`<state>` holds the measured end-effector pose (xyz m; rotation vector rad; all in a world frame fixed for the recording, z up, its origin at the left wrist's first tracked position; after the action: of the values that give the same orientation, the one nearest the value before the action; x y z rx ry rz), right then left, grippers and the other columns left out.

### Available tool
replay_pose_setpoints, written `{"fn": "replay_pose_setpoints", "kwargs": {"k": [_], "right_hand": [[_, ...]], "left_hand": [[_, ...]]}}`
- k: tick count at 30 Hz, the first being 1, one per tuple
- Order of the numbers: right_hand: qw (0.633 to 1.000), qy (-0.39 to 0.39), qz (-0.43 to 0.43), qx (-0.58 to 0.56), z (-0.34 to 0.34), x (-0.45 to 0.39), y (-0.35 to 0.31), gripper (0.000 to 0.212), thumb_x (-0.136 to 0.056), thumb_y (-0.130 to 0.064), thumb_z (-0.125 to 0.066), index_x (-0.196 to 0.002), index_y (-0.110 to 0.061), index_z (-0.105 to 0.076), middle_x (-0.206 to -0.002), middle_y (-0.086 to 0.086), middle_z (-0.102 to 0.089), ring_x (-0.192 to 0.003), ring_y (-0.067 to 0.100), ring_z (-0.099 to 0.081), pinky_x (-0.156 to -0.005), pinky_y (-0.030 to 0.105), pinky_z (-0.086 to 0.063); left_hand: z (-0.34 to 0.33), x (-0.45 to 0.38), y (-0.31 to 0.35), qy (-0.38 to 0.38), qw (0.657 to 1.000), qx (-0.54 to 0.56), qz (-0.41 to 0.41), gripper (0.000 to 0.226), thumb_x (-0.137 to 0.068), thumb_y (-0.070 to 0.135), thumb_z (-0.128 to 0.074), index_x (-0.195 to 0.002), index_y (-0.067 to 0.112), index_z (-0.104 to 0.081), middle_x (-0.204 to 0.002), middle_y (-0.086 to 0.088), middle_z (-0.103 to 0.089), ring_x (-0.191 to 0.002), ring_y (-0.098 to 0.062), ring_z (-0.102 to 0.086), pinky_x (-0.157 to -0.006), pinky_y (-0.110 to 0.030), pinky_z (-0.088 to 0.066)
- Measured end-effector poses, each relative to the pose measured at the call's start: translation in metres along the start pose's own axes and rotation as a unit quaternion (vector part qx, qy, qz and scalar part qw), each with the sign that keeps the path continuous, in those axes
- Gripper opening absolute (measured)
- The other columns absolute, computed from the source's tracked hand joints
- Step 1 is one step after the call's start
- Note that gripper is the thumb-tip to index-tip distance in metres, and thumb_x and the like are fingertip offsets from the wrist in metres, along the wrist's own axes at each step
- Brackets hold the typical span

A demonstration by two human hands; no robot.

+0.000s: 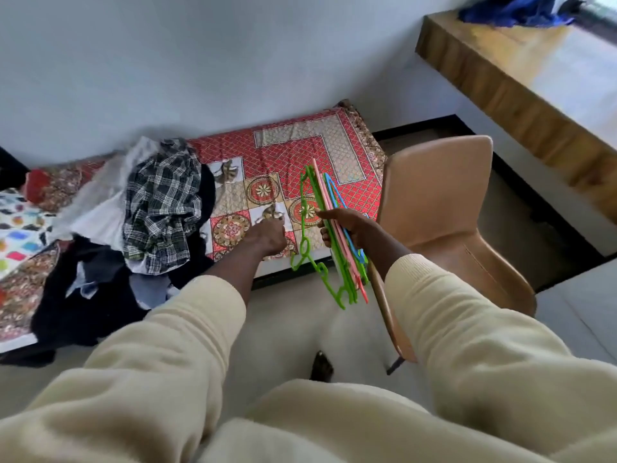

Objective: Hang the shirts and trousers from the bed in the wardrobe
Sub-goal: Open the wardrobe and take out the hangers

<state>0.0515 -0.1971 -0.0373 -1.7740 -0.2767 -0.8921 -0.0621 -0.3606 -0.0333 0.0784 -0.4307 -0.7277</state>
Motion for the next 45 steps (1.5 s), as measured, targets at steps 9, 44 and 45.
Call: {"fn": "replay_pose_setpoints", "kwargs": {"k": [9, 44, 45], "right_hand": [[0.998, -0.028, -0.062, 0.02, 0.02, -0.122, -0.082, 0.013, -0.096, -0.002, -0.049, -0.084, 0.001, -0.055, -0.064, 0.01, -0.059, -0.054, 0.022, -0.059, -0.055, 0.031, -0.054], [0.78, 0.372, 0.012, 0.503, 0.356, -0.681, -0.279, 0.041, -0.094, -0.004, -0.04, -0.134, 0.002, -0.039, -0.122, 0.034, -0.054, -0.111, 0.049, -0.055, -0.085, 0.05, -0.044], [0.797, 0.347, -0.007, 0.494, 0.363, -0.702, -0.262, 0.04, -0.094, -0.006, -0.042, -0.133, 0.002, -0.04, -0.126, 0.034, -0.052, -0.115, 0.049, -0.053, -0.091, 0.05, -0.044]], "left_hand": [[0.035, -0.135, -0.028, -0.045, 0.998, 0.039, 0.022, 0.014, -0.086, 0.011, -0.054, -0.088, 0.007, -0.067, -0.106, -0.017, -0.068, -0.095, -0.032, -0.065, -0.074, -0.032, -0.051], [0.002, -0.814, 0.083, -0.116, 0.989, 0.003, -0.088, 0.021, -0.089, 0.021, -0.053, -0.09, 0.007, -0.069, -0.097, -0.017, -0.07, -0.09, -0.036, -0.065, -0.069, -0.034, -0.043], [-0.014, -0.826, 0.083, -0.123, 0.989, 0.008, -0.085, 0.021, -0.089, 0.019, -0.053, -0.089, 0.006, -0.068, -0.097, -0.018, -0.07, -0.09, -0.037, -0.065, -0.067, -0.034, -0.041]]}}
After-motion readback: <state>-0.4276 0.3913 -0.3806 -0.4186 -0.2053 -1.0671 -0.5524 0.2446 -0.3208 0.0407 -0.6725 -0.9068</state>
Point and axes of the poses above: each hand's wrist, its own x-axis away from the middle knuckle, its own z-axis out of the back of the hand, y = z × x, the point moved 1 cm from there along -x, towards the middle knuckle
